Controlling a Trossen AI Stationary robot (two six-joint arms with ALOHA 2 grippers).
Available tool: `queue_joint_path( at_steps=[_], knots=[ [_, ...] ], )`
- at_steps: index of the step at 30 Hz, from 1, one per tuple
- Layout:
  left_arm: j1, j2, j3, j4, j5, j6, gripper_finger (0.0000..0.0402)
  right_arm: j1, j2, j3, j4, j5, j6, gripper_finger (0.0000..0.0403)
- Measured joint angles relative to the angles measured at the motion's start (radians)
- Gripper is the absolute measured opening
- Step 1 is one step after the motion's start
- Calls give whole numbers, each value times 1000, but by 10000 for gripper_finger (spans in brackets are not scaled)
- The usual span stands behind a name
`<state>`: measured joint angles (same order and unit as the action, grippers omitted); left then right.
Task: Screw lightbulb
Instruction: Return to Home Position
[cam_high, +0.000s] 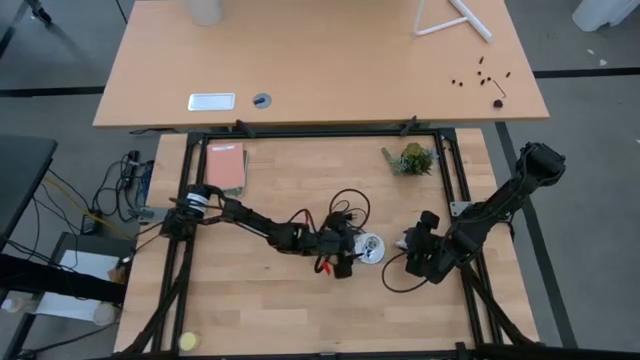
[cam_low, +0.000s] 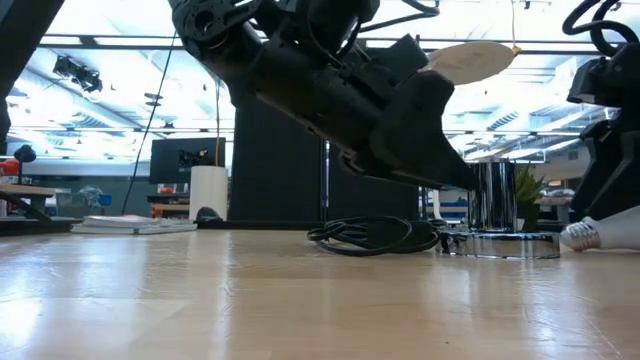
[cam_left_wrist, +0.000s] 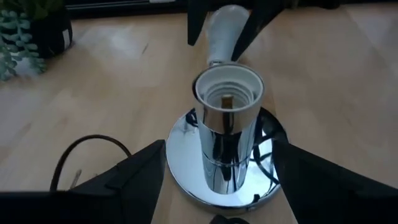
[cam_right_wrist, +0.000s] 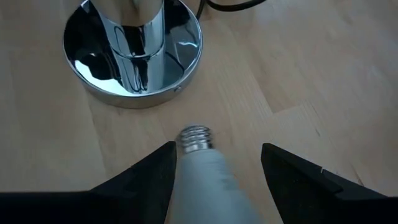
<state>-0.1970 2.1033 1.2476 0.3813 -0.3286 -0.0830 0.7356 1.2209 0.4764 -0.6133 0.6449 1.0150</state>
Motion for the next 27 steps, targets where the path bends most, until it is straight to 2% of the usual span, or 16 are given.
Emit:
queue_joint_path(
  at_steps=[13, 21, 27],
  knots=[
    [-6, -42, 0, -48, -18, -1, 298, 1, 0, -1, 17, -1, -23, 244],
    [-8, -82, 0, -59, -19, -1, 298, 3, -19, -1, 123, 80, -76, 244],
    [-9, -174, 0, -180, -19, 22, 298, 38, -23, -2, 135, 144, -83, 244]
  ],
)
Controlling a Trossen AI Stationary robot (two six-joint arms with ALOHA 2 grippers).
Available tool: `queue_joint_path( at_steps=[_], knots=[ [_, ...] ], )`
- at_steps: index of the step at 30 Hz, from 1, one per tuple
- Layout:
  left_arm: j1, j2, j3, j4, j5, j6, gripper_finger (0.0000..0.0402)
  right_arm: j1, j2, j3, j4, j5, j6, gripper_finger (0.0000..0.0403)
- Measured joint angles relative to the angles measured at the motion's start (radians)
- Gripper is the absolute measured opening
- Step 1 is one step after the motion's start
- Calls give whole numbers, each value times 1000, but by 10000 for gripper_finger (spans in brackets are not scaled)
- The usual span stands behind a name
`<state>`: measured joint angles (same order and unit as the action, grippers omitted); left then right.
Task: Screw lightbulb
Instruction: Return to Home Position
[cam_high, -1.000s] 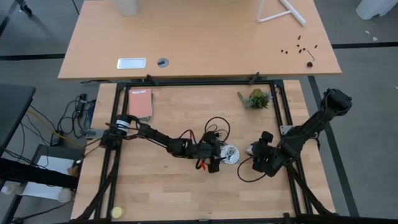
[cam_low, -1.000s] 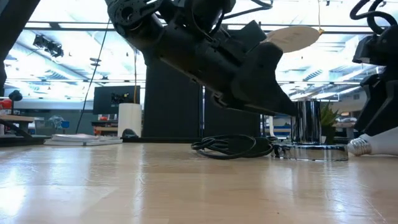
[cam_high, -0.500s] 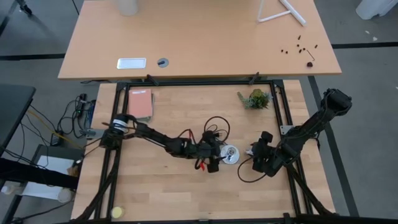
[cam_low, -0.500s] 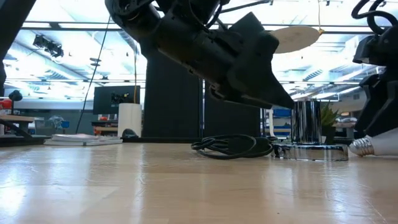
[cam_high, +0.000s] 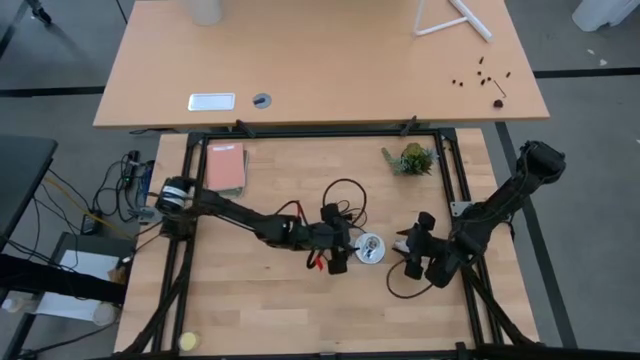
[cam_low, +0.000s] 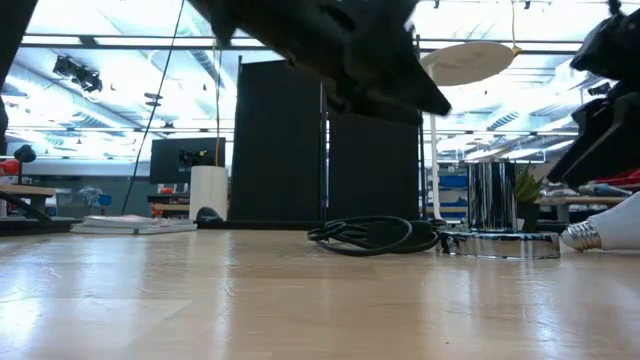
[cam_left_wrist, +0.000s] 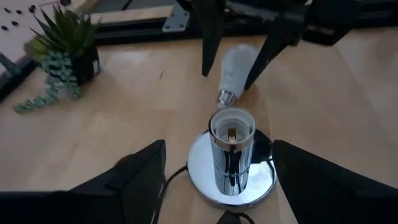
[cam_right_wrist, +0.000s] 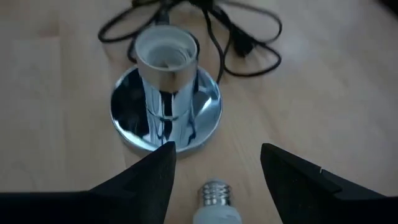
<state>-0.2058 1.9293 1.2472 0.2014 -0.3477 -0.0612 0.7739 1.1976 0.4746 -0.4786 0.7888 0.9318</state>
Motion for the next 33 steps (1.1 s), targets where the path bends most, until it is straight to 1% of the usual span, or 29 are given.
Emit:
queue_joint_path(
  at_steps=[2, 8, 11, 15, 17, 20, 24, 27, 33],
  knots=[
    [-4, -35, 0, -52, 0, 3, 298, 27, -1, -11, 18, 37, 0, 244],
    [-31, -123, -9, -193, 1, 6, 292, 117, -19, -80, 109, 102, 39, 244],
    [-49, -176, -57, -196, 4, 4, 275, 169, -59, -123, 154, 158, 44, 240],
    [-65, -260, -165, -177, 7, -42, 245, 228, -137, -162, 166, 213, 60, 227],
    [-69, -305, -232, -145, 7, -74, 230, 250, -177, -179, 171, 216, 60, 220],
    [-76, -371, -347, -48, 4, -108, 210, 281, -230, -186, 192, 223, 52, 209],
    [-86, -461, -514, 115, -10, -153, 189, 336, -275, -186, 230, 262, -18, 198],
    [-89, -528, -631, 221, -26, -174, 177, 392, -302, -186, 196, 311, -38, 194],
    [-91, -632, -837, 446, -26, -180, 160, 489, -363, -186, 104, 450, -34, 187]
  ],
)
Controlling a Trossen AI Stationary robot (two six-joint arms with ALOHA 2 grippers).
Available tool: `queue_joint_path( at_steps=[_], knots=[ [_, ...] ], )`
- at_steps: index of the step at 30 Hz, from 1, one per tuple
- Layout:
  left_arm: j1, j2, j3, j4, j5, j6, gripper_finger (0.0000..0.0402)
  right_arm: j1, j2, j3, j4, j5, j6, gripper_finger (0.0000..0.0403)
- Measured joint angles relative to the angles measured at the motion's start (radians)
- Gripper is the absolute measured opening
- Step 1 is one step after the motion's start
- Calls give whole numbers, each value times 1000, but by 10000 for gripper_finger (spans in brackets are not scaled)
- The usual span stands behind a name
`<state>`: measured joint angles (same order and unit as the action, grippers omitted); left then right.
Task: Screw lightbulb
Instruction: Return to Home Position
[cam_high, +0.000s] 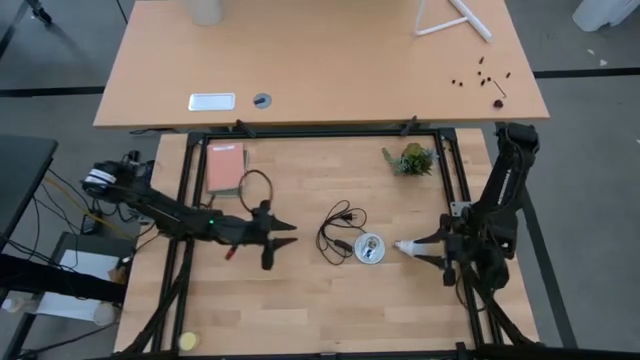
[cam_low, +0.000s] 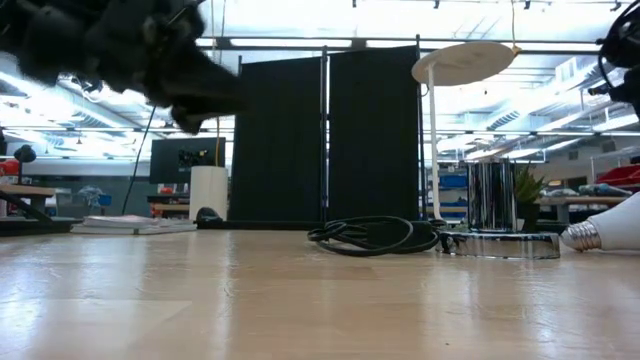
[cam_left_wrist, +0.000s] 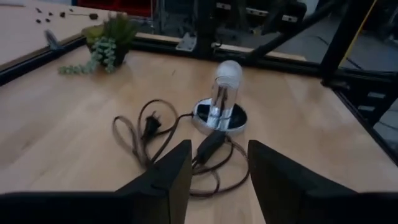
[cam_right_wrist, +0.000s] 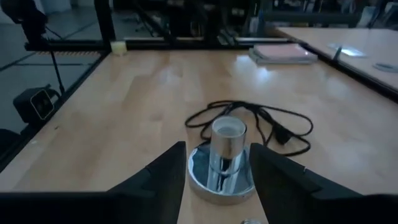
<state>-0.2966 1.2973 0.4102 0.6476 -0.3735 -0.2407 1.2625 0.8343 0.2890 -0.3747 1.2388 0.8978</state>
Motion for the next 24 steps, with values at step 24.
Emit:
queue_joint_path(
  at_steps=[24],
  knots=[
    [2, -114, -344, 237, -19, 1, 79, 218, -146, 0, -296, 32, 251, 144]
  ],
)
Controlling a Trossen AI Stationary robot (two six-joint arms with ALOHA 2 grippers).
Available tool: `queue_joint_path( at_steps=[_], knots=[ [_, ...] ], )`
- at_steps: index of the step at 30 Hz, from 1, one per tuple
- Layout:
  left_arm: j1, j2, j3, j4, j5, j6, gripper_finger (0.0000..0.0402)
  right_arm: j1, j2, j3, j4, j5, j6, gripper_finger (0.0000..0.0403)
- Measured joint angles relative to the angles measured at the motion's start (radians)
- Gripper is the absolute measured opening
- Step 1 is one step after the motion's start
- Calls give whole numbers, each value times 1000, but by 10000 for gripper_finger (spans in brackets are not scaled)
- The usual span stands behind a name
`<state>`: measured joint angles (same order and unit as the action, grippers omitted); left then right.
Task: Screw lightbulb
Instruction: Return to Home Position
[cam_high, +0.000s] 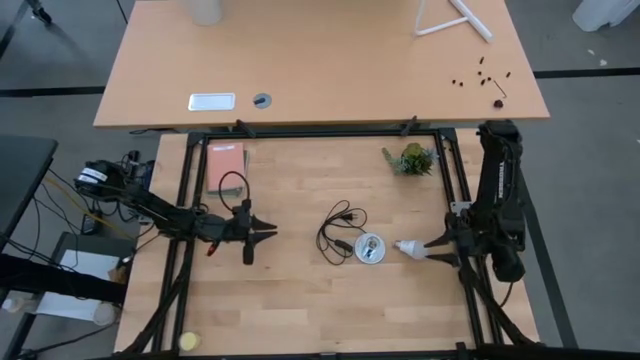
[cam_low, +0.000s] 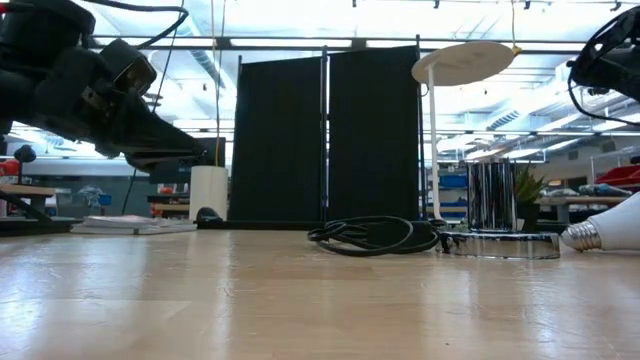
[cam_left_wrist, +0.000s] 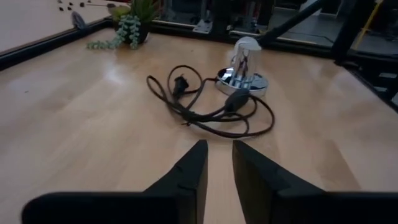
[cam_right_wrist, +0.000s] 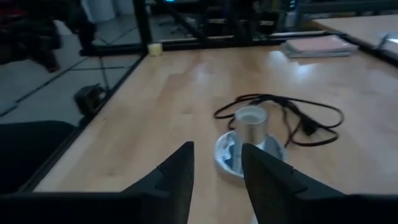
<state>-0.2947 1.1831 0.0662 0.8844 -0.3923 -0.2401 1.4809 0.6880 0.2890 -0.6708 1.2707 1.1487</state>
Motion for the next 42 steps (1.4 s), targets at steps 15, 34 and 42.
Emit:
queue_joint_path(
  at_steps=[15, 34, 42],
  knots=[
    [0, 0, -5, -6, -55, 0, 70, 80, 38, 0, 192, 49, 7, 112],
    [0, 1, -3, -6, -52, 0, 71, 25, 70, 0, 349, -86, -127, 113],
    [0, 1, -3, -6, -52, 0, 71, 21, -42, -190, 911, -376, -591, 112]
  ],
)
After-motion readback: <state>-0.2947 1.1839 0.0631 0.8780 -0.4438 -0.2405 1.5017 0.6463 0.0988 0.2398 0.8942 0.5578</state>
